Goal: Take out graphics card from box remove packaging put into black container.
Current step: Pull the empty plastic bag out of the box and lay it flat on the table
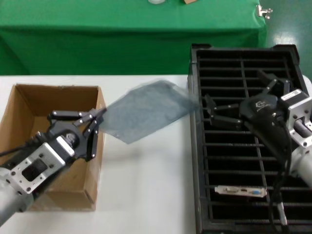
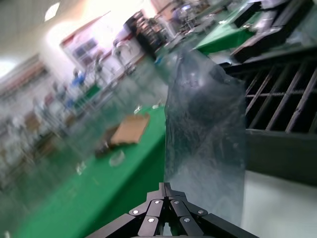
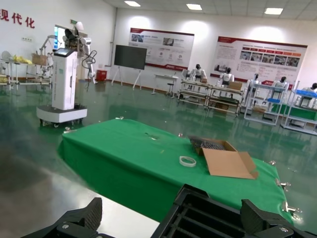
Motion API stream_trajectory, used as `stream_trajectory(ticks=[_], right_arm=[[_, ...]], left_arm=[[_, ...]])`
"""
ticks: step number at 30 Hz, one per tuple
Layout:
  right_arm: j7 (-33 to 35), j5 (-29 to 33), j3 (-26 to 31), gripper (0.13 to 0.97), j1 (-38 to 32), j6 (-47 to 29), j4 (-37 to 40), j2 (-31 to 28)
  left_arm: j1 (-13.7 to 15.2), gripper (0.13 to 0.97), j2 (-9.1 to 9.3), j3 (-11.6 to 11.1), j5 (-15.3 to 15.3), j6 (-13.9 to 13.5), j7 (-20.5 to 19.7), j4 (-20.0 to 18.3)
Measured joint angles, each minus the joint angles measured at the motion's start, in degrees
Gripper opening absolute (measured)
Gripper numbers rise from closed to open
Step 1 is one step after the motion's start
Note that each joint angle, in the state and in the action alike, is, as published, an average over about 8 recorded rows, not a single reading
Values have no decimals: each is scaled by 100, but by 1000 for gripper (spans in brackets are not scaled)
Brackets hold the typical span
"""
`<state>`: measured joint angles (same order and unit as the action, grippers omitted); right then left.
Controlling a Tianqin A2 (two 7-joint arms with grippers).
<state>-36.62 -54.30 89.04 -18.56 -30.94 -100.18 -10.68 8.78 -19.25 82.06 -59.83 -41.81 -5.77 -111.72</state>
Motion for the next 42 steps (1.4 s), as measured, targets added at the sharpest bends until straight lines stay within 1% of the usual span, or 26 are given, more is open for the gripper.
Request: stream_trajectory(ticks=[4, 5, 7, 9, 12, 14, 15, 17, 19, 22, 25, 30, 37, 40, 42], right_arm=[[77, -93, -45, 966, 74, -14, -24, 23], [93, -111, -55, 966, 92, -18, -32, 28], [124, -145, -74, 966, 128, -26, -52, 37], [151, -172, -93, 966, 163, -35, -73, 46], [188, -205, -119, 966, 211, -47, -109, 62], [210, -221, -136, 966, 242, -53, -132, 72], [220, -227, -143, 966, 257, -55, -144, 77], [239, -238, -159, 966, 288, -59, -168, 88], [257, -245, -176, 966, 320, -62, -191, 97], [284, -253, -202, 966, 371, -66, -228, 108], [310, -256, -229, 966, 422, -70, -259, 117], [346, -250, -267, 966, 485, -83, -288, 131], [389, -234, -287, 966, 523, -111, -294, 156], [411, -228, -285, 966, 533, -120, -285, 167], [428, -227, -279, 966, 538, -124, -278, 173]], left_arm=[[421, 139, 889, -577, 758, -1025, -1028, 223], [518, 139, 1071, -702, 947, -1277, -1280, 287], [695, 139, 1373, -911, 1292, -1797, -1802, 430], [845, 139, 1590, -1057, 1573, -2309, -2334, 580], [1008, 139, 1777, -1135, 1872, -2957, -3151, 819], [1077, 139, 1842, -1106, 2020, -3250, -3692, 972], [1099, 139, 1862, -1073, 2075, -3334, -3944, 1041], [1128, 139, 1888, -983, 2166, -3415, -4435, 1163], [1144, 139, 1899, -887, 2226, -3402, -4863, 1254], [1168, 139, 1893, -776, 2254, -3287, -5391, 1347], [1203, 139, 1858, -719, 2182, -3119, -5773, 1404], [1252, 139, 1740, -636, 1843, -2875, -6221, 1377], [1197, 139, 1458, -394, 1317, -2747, -6710, 1101], [1147, 139, 1317, -286, 1172, -2668, -6850, 1043], [1114, 139, 1227, -208, 1148, -2583, -6908, 1075]])
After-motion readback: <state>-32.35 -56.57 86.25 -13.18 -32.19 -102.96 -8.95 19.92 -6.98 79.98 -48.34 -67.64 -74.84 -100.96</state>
